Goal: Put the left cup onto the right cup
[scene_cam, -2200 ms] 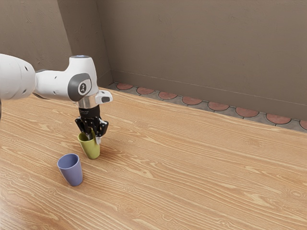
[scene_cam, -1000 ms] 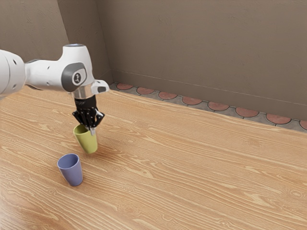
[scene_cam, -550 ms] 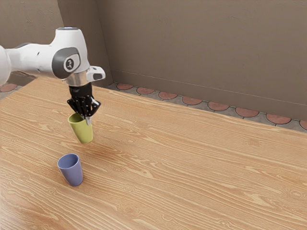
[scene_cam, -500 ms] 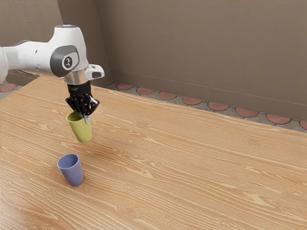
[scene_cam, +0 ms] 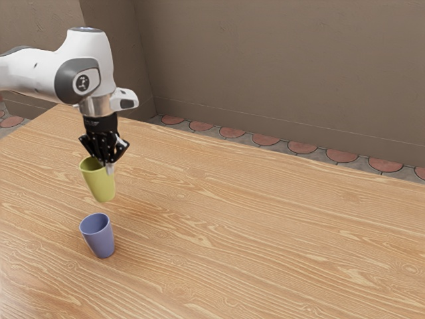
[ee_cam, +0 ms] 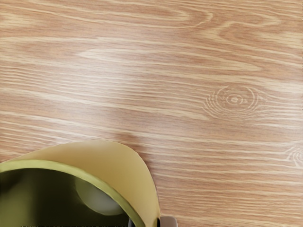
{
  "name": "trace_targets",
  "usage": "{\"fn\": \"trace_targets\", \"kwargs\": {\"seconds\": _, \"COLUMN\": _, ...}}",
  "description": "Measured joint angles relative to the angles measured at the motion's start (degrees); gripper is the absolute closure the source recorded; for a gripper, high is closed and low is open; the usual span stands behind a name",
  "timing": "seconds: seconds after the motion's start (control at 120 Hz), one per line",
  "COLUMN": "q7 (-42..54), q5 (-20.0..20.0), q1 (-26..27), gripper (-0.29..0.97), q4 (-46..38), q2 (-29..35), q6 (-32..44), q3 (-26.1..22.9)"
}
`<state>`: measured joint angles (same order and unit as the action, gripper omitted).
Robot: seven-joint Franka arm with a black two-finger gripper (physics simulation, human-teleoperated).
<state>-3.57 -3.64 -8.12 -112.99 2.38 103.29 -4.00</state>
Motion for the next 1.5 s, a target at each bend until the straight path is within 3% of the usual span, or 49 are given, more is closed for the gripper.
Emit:
{"fn": "trace_targets", "kwargs": {"seconds": 0.608, "q7": -4.0, "q5": 0.6, "q1": -9.0, "gripper": 0.79, "q4": -7.1, "q2": 6.2, "q6": -0.8, "q3": -9.2}}
{"fn": "trace_targets", "kwargs": {"seconds": 1.5, "q7": -6.6, "q5": 1.0, "q1": -9.7, "gripper": 0.79, "q4": -9.6, "q2": 5.0, "q6": 0.9, "q3": -9.5}}
